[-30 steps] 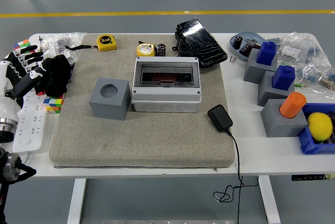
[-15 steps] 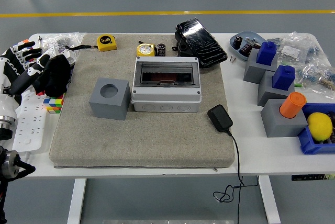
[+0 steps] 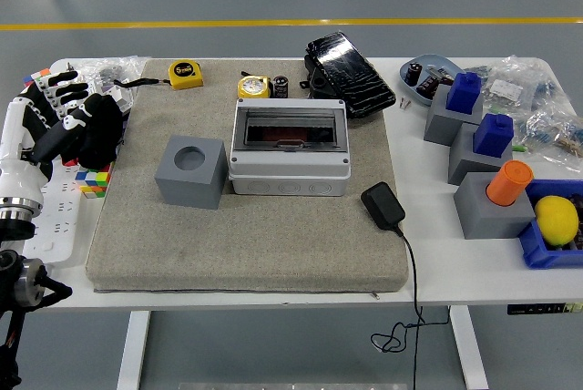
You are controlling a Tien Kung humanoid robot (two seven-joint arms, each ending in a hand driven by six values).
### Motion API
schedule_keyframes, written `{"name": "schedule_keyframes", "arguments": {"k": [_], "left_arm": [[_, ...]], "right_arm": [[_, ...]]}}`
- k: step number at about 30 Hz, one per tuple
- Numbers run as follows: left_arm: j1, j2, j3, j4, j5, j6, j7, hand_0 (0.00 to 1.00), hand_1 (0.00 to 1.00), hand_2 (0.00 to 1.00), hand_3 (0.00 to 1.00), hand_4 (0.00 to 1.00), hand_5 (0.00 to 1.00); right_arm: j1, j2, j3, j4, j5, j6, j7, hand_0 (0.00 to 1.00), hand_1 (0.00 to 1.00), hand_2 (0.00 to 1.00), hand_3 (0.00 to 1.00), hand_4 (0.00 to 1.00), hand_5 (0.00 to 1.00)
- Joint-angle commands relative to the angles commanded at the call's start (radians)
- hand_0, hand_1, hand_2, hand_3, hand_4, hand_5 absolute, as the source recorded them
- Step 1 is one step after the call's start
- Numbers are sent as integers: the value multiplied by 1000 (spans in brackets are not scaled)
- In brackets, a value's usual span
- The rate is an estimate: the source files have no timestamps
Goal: Fetch the battery,place it into the box,close the lid of the box
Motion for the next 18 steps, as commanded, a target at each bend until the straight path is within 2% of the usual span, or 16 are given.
{"name": "schedule_keyframes", "arguments": {"k": [5, 11, 18], "left_arm": [[-1, -6, -1, 3, -1, -2, 3, 493, 641, 625, 655, 998, 376], [2, 10, -5, 6, -1, -3, 5, 493, 637, 624, 655, 998, 376], [16, -3, -6, 3, 6, -6, 9, 492, 634, 624, 655, 998, 375]], "right_arm": [[7, -4, 0, 0, -7, 1, -1, 651, 645, 677, 594, 998, 587], [4, -5, 18, 0, -23, 1, -8, 651, 645, 678, 594, 998, 586], [-10, 3, 25, 0, -21, 5, -17, 651, 645, 677, 595, 998, 586]]}}
